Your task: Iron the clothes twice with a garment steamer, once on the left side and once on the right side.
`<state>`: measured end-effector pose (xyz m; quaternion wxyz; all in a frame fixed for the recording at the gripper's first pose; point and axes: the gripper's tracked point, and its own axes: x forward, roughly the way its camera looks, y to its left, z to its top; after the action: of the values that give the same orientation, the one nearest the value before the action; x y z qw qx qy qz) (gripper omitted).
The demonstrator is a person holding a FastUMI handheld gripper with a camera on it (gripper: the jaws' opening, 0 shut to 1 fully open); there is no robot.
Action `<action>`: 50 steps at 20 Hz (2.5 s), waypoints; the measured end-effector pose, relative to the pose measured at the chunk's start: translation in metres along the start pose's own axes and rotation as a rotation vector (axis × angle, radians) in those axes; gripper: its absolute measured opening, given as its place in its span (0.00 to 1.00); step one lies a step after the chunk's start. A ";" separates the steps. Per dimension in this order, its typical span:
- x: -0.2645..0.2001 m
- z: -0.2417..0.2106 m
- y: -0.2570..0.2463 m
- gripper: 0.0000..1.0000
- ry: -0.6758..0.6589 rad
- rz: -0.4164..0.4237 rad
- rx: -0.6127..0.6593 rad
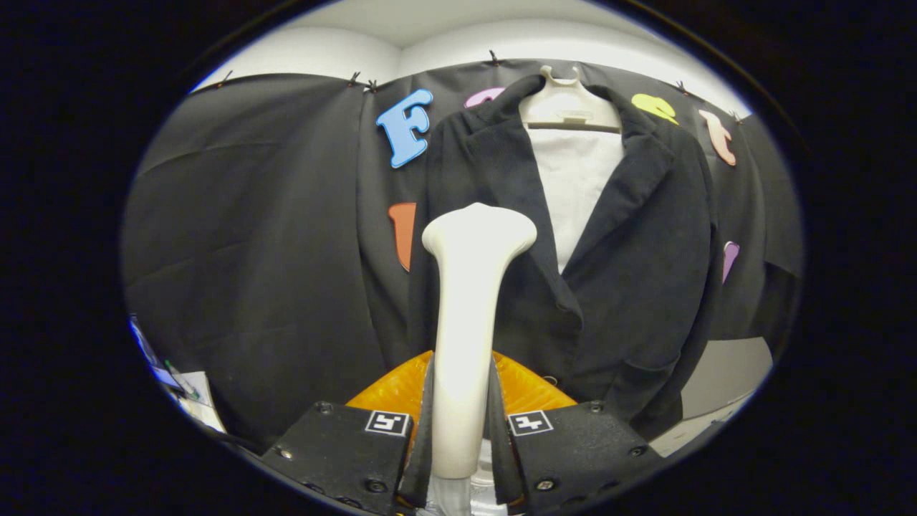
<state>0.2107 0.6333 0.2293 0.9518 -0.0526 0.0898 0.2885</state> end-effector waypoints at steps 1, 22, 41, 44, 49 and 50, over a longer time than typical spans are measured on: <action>0.000 -0.005 0.000 0.37 0.007 0.001 -0.002; 0.001 -0.112 -0.028 0.37 0.181 -0.005 0.023; -0.009 -0.206 -0.048 0.37 0.332 -0.018 0.034; -0.013 -0.214 -0.050 0.37 0.348 -0.021 0.032; -0.020 -0.213 -0.052 0.37 0.334 -0.023 0.032; -0.022 -0.212 -0.053 0.37 0.330 -0.024 0.033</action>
<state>0.1923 0.5448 0.0285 0.9282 -0.0847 0.2490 0.2632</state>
